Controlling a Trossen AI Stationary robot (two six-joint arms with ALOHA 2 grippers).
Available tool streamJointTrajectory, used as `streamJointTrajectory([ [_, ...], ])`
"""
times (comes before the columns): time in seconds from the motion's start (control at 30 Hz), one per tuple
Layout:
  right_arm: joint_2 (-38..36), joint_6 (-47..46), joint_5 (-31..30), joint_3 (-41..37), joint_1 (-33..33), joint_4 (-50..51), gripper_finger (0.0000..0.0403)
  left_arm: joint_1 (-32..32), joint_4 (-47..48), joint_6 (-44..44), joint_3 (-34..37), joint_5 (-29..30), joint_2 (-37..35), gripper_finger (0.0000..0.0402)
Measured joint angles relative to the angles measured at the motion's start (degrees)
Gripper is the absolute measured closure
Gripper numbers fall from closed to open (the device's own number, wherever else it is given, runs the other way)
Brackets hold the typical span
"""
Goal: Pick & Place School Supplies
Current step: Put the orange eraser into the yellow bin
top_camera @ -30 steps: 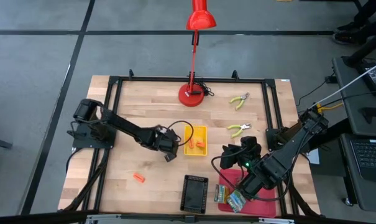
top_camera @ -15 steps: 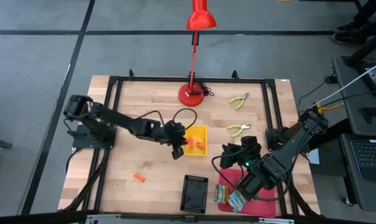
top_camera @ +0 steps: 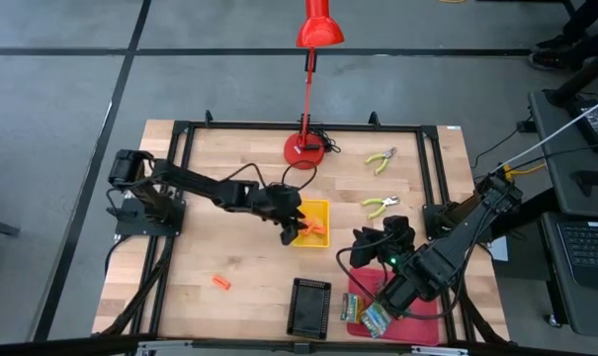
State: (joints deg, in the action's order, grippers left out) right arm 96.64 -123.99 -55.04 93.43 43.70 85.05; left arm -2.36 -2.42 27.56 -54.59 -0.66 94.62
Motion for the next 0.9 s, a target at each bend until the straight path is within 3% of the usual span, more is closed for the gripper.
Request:
streamJointTrajectory([
  [0.17,0.0,0.1,-0.5,0.0,-0.1,0.2,0.026,-0.7,4.0,-2.6,0.0,-2.3,-1.8,0.0176],
  [0.43,0.0,0.1,-0.5,0.0,-0.1,-0.2,0.0259,-9.5,33.4,-10.7,0.0,-6.8,-14.8,0.0182],
  [0.53,0.0,0.1,-0.5,0.0,-0.1,-0.4,0.0259,-17.1,40.8,-8.7,0.0,-2.7,-21.0,0.0186],
  [0.67,0.0,0.0,-0.7,0.0,-0.3,-0.4,0.0259,-30.6,48.3,-4.8,0.0,7.1,-24.6,0.0187],
  [0.77,0.0,-0.1,-1.1,0.0,-0.6,-0.4,0.0259,-39.3,48.7,-6.3,0.0,12.6,-23.6,0.0187],
  [0.9,0.0,0.0,-1.1,0.0,-0.7,-0.4,0.0259,-46.3,51.4,-5.0,0.0,17.6,-18.8,0.0187],
])
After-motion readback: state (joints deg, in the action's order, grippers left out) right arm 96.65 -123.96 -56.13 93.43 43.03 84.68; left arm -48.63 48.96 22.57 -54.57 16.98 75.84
